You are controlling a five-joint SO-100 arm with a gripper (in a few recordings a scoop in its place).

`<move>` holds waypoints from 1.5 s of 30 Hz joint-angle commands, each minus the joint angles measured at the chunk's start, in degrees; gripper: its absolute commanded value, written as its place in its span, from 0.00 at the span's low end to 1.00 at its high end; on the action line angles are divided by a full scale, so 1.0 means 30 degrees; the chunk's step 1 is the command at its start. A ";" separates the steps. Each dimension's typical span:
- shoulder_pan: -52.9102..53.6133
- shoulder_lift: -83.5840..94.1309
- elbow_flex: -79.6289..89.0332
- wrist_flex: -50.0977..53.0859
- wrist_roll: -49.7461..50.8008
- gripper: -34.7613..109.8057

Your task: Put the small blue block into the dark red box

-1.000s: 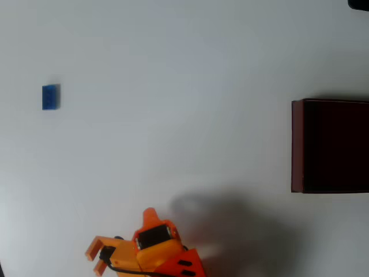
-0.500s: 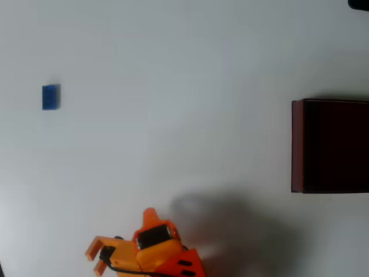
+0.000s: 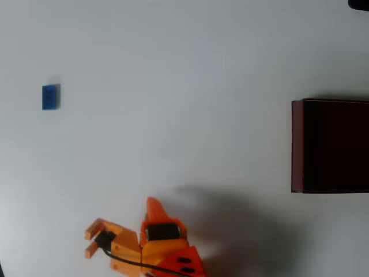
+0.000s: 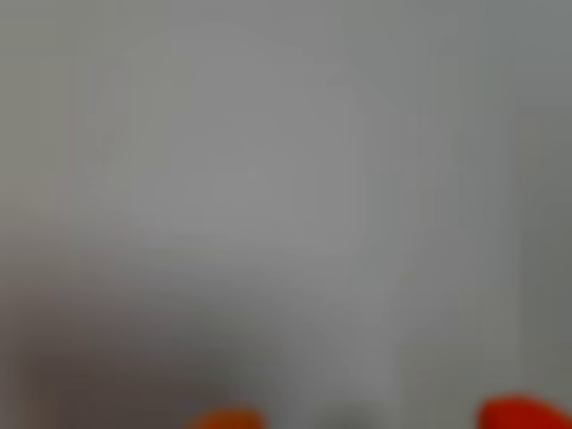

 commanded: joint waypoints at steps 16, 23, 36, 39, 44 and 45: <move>-0.2051 -0.7617 -0.8174 -0.0615 2.0889 0.38; -0.4951 -1.7197 -1.2920 -0.3486 2.7217 0.38; -0.6357 -3.3135 -2.7363 -0.1641 3.2725 0.40; -0.6299 -3.6006 -3.1318 0.0732 3.3428 0.41; -0.6035 -4.1602 -4.0254 0.5420 3.3516 0.41; -0.6006 -4.2598 -4.1807 0.5947 3.3545 0.41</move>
